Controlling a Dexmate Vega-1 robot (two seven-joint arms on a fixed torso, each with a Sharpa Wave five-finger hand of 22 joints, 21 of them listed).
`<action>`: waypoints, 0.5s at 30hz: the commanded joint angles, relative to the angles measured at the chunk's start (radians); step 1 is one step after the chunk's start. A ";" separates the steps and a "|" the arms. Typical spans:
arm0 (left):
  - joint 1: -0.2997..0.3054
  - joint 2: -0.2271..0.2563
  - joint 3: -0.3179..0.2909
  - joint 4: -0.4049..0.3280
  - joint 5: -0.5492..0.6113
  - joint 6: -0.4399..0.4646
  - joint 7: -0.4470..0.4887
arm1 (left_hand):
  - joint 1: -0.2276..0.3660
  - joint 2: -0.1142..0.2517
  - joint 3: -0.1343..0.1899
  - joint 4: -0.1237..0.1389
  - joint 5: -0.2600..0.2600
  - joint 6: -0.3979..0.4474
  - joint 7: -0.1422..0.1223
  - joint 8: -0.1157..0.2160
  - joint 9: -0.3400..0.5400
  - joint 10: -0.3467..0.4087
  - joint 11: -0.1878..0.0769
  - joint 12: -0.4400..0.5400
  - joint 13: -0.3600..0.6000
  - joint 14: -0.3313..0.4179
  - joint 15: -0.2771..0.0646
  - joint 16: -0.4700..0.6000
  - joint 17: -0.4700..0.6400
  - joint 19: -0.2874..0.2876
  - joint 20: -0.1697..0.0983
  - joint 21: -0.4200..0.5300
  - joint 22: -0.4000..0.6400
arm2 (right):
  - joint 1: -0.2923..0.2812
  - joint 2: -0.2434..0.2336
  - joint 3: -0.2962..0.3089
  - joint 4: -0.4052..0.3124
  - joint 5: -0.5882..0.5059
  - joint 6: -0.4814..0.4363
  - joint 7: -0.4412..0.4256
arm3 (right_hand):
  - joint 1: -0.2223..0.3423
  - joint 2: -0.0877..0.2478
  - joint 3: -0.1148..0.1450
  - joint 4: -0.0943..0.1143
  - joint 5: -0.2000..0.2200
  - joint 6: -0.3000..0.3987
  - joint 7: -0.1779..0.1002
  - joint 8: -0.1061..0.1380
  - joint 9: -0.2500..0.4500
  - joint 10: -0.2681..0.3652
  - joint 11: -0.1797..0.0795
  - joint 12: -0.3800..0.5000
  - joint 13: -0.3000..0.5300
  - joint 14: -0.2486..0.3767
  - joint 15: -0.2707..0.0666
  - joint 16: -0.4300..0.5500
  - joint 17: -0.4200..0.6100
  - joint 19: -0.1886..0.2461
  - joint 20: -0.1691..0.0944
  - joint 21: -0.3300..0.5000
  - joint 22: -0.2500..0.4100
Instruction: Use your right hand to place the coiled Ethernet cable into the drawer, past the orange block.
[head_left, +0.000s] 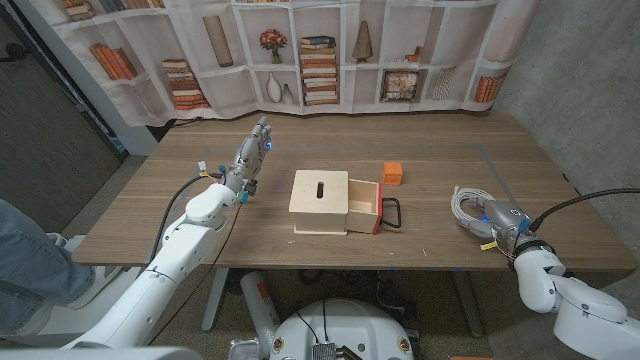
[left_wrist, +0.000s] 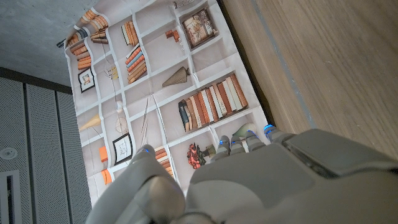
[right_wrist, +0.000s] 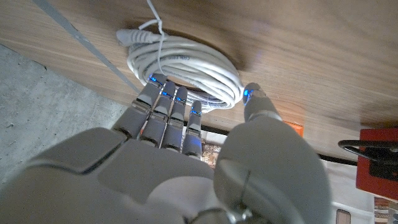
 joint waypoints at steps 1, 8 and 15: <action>0.003 -0.003 0.002 0.003 -0.001 0.002 -0.001 | 0.009 0.000 -0.006 -0.002 0.007 0.001 0.001 -0.001 0.006 -0.007 -0.005 -0.001 0.004 -0.092 -0.007 0.001 0.004 -0.217 0.005 0.008 0.003 | 0.036 -0.026 -0.052 0.006 0.035 -0.035 -0.018 | 0.016 0.004 0.009 0.002 -0.003 0.025 -0.004 0.004 0.001 0.013 -0.007 0.004 0.003 0.014 -0.004 0.002 0.004 0.011 -0.006 -0.006 0.001; 0.006 -0.006 0.002 0.007 -0.002 0.001 -0.001 | 0.009 0.001 -0.007 -0.001 0.007 0.000 0.000 -0.001 0.006 -0.007 -0.006 -0.001 0.004 -0.092 -0.007 0.001 0.004 -0.219 0.007 0.007 0.003 | 0.068 -0.036 -0.092 0.010 0.040 -0.055 -0.022 | 0.022 0.009 0.009 0.007 -0.014 0.121 -0.028 0.033 0.002 0.037 -0.018 0.009 0.006 0.029 -0.015 -0.002 0.006 0.028 -0.015 -0.012 0.002; 0.009 -0.006 0.002 0.003 -0.001 0.003 0.003 | 0.010 0.002 -0.009 -0.001 0.007 0.000 0.000 -0.001 0.006 -0.006 -0.006 -0.001 0.004 -0.094 -0.007 0.000 0.004 -0.218 0.007 0.008 0.003 | 0.080 -0.037 -0.111 0.020 0.046 -0.052 -0.054 | 0.037 0.024 0.016 0.007 -0.023 0.202 -0.047 0.054 0.002 0.071 -0.025 0.018 0.006 0.052 -0.028 0.000 0.007 0.049 -0.027 -0.015 0.003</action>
